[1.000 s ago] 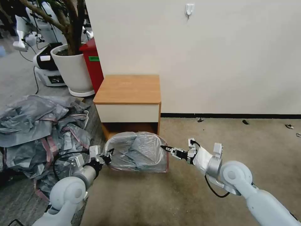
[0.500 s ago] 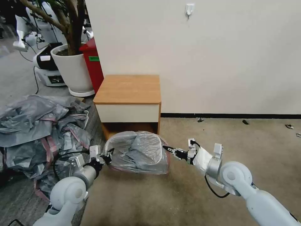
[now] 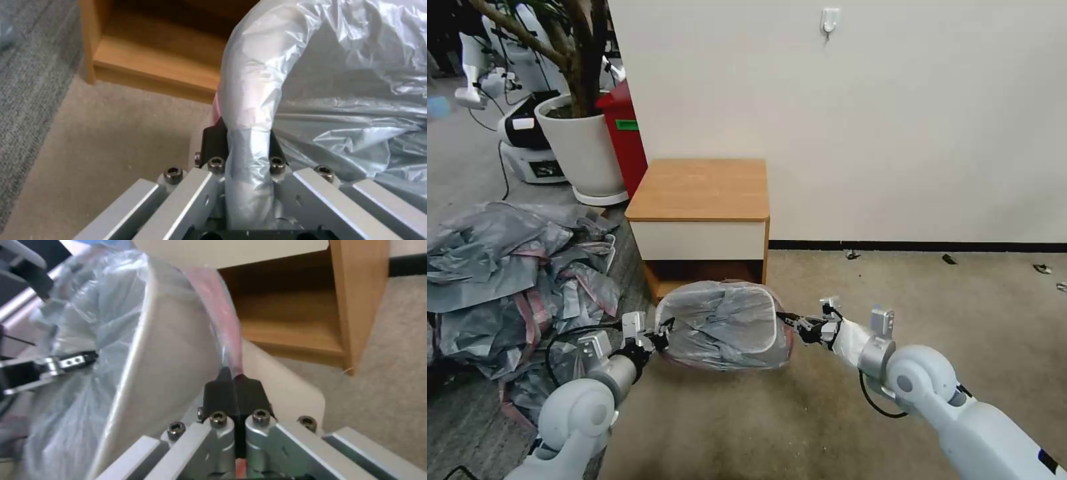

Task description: Pick up the garbage bag from the table and place it over the trash can.

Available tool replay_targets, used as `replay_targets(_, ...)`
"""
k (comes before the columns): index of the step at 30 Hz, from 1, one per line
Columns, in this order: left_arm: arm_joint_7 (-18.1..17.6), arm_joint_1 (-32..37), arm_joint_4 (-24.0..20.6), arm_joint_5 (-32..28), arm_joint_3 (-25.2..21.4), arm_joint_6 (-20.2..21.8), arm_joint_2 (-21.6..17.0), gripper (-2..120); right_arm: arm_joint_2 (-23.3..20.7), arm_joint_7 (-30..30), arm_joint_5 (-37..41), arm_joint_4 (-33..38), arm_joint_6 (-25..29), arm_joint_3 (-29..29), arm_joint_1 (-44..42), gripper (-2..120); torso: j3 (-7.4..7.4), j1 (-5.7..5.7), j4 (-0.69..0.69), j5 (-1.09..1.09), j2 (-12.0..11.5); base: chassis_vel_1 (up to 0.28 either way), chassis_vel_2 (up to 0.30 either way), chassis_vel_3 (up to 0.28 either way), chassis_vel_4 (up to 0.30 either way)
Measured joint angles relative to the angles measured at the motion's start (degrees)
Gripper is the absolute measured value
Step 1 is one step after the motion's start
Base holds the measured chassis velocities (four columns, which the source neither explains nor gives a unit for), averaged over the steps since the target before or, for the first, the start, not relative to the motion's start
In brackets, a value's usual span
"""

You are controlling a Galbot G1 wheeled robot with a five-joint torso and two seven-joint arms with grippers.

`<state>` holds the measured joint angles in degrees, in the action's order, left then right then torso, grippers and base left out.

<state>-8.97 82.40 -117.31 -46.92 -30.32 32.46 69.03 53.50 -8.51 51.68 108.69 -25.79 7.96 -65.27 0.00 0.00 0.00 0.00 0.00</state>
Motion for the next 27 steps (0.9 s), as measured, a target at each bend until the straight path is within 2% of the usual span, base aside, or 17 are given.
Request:
replay_targets(11, 0.1, 0.6, -0.6, 0.1, 0.1, 0.2, 0.4, 2, 1.7, 4.2, -4.7, -3.7, 0.8, -3.2, 1.1, 0, 0.0, 0.0, 0.0, 0.0, 0.0, 0.0, 0.0, 0.0, 0.0)
replay_targets(27, -0.3, 0.4, -1.9, -4.0, 0.5, 2.5, 0.9, 2, 5.1, 10.3, -8.1, -12.1, 6.2, -8.1, 3.6, 0, 0.0, 0.0, 0.0, 0.0, 0.0, 0.0, 0.0, 0.0, 0.0)
